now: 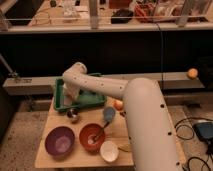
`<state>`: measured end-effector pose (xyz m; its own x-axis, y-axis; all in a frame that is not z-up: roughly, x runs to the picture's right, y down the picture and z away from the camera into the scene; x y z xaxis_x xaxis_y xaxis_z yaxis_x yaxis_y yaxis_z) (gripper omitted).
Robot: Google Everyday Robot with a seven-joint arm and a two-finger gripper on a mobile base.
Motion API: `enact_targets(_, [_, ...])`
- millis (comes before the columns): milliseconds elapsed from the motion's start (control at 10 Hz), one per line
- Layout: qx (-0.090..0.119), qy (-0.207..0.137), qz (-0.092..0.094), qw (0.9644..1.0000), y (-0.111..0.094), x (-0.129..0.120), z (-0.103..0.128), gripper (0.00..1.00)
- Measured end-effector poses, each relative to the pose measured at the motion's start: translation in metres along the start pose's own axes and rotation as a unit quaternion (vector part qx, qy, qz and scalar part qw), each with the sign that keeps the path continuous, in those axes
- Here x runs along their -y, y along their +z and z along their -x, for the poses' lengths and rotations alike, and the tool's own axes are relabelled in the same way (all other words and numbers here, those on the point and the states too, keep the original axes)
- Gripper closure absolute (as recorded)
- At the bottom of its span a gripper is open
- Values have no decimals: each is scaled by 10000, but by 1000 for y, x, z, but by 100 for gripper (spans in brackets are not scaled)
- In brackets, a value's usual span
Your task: Wipe tray with eraser
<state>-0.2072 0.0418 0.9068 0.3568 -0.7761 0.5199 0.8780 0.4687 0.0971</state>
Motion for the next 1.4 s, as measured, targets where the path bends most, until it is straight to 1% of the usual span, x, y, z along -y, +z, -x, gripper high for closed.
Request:
enact_targets(200, [-236, 306, 120, 9992, -10, -32, -23, 100])
enact_targets(400, [-356, 552, 208, 9976, -10, -53, -41, 100])
enact_targets(500, [-400, 635, 184, 9970, -10, -58, -48, 100])
enact_targets(600, [-416, 631, 118, 9971, -11, -58, -51, 100])
enact_targets(900, [-439, 515, -108, 9976, -12, -39, -50, 100])
enact_targets(1400, [-448, 510, -111, 9976, -12, -40, -50, 100])
